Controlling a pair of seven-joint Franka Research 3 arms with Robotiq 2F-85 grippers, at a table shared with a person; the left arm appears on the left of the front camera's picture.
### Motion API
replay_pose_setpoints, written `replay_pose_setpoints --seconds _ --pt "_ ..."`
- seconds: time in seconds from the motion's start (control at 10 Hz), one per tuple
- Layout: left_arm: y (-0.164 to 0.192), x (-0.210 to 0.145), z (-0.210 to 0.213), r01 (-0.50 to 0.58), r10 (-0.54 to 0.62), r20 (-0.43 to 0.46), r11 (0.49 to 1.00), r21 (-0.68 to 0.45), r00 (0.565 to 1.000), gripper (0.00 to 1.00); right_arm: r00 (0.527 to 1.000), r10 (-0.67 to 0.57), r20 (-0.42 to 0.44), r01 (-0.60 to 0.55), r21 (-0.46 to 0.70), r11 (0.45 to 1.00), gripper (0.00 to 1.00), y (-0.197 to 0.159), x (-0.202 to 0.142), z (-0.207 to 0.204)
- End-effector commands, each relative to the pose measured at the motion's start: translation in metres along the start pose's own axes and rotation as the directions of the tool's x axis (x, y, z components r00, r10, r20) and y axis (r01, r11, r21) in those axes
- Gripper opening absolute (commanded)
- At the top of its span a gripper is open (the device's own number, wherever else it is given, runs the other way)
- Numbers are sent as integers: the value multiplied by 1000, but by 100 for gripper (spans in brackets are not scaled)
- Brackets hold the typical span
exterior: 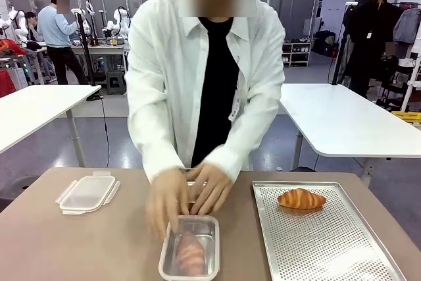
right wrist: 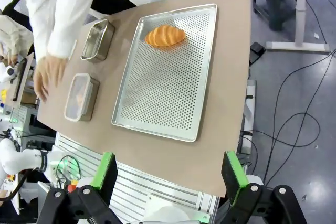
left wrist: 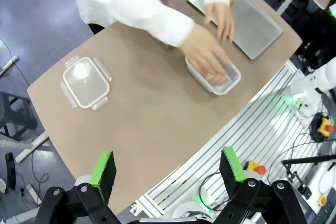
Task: Place the bread into the airtight container.
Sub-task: Pick up a Butter Roll and place it into an empty Airtight Container.
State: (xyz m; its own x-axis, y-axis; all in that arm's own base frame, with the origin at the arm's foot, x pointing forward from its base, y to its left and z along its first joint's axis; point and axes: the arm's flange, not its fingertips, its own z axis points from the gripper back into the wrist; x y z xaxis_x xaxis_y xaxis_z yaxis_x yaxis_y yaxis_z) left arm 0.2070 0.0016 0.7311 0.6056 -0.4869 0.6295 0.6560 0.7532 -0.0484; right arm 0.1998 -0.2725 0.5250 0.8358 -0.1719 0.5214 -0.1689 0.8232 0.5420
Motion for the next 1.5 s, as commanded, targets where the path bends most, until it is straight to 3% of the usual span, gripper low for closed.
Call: replay_pose_setpoints --seconds 0.0,0.2,0.3,0.5,0.7,0.8,1.0,1.3,1.4 --pt "0 1 0 16 -16 2 1000 -14 1000 100 996 91 -19 -92 -20 996 100 16 12 -5" --pt "0 1 0 16 -16 2 1000 -14 1000 100 964 258 -63 -262 -70 962 100 49 32 -18" --pt "0 1 0 16 -16 2 1000 -14 1000 100 919 375 -124 -386 -79 919 100 72 44 -33" --pt "0 1 0 16 -16 2 1000 -14 1000 100 748 600 -283 -628 -10 778 100 124 72 -93" --pt "0 1 0 16 -16 2 1000 -14 1000 100 534 746 -397 -803 38 595 100 161 94 -150" --pt "0 1 0 16 -16 2 1000 -14 1000 100 446 781 -437 -845 82 529 100 171 104 -181" --pt "0 1 0 16 -16 2 1000 -14 1000 100 198 887 -417 -939 177 293 100 177 112 -253" --pt "0 1 0 16 -16 2 1000 -14 1000 100 -14 904 -428 -937 322 138 100 167 113 -326" --pt "0 1 0 16 -16 2 1000 -14 1000 100 -27 898 -440 -934 331 134 100 163 111 -342"
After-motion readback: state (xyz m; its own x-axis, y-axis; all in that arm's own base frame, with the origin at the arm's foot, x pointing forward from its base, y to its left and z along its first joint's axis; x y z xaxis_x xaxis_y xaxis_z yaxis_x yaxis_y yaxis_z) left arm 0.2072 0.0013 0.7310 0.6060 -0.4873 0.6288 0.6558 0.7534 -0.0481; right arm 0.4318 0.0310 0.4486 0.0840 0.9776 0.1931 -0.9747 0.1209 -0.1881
